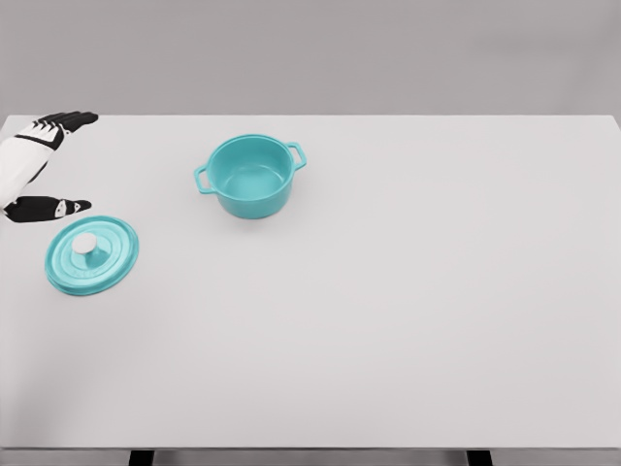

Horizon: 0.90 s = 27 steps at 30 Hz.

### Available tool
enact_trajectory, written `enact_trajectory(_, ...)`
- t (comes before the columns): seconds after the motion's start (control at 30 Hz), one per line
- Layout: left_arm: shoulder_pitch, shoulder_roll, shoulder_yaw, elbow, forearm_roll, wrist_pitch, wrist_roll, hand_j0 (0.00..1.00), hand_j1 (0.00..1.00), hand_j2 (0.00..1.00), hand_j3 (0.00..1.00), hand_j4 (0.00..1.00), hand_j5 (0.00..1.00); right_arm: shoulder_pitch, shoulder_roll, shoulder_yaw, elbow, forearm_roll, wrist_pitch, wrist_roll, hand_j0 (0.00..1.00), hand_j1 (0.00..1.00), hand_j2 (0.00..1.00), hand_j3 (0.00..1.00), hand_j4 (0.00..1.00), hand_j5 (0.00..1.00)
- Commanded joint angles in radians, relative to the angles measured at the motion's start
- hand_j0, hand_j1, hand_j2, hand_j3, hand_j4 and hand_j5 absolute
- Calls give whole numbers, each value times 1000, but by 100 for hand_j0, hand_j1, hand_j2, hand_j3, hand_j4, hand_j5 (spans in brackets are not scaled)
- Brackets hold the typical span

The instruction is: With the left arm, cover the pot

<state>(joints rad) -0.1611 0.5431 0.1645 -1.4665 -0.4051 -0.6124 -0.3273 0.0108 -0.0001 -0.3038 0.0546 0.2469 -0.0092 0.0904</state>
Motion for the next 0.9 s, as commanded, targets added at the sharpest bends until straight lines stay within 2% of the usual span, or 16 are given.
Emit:
enact_trajectory(0.0, 0, 0, 0, 0, 6, 2, 1, 100, 100, 100, 100, 100, 100, 0, 0, 0, 1, 0, 0, 0, 100, 100, 100, 100, 100, 100)
enact_trajectory(0.23, -2, 15, 9, 2, 8, 2, 2, 100, 100, 100, 100, 100, 100, 2, 0, 0, 1, 0, 0, 0, 100, 100, 100, 100, 100, 100)
enact_trajectory(0.37, 0, 92, 3, -3, 0, 2, -5, 100, 100, 100, 100, 100, 100, 2, 0, 0, 1, 0, 0, 0, 100, 100, 100, 100, 100, 100)
enact_trajectory(0.4, -5, 95, 7, -3, -23, 2, -56, 100, 100, 100, 100, 100, 100, 2, 0, 0, -1, 0, 0, 0, 100, 100, 100, 100, 100, 100)
enact_trajectory(0.47, -28, 95, 6, -11, -26, 2, -186, 100, 100, 100, 100, 100, 100, 2, 0, 0, 1, 0, 0, 0, 100, 100, 100, 100, 100, 100)
enact_trajectory(0.53, -34, 98, 4, -12, -26, 2, -280, 100, 100, 100, 100, 100, 100, 2, 0, 0, -1, 0, 0, 0, 100, 100, 100, 100, 100, 100)
enact_trajectory(0.67, -21, 100, 1, -35, -23, 2, -284, 100, 100, 100, 100, 100, 100, 0, 0, 0, -1, 0, 0, 0, 100, 100, 100, 100, 100, 100)
enact_trajectory(0.7, -21, 100, 1, -34, -26, 2, -284, 95, 95, 95, 95, 95, 95, 2, 0, 0, -1, 0, 0, 0, 100, 100, 100, 100, 100, 100)
enact_trajectory(0.87, -20, 123, 1, -31, -27, 2, -284, 84, 84, 84, 84, 84, 84, 2, 0, 0, 1, 0, 0, 0, 100, 100, 100, 100, 100, 100)
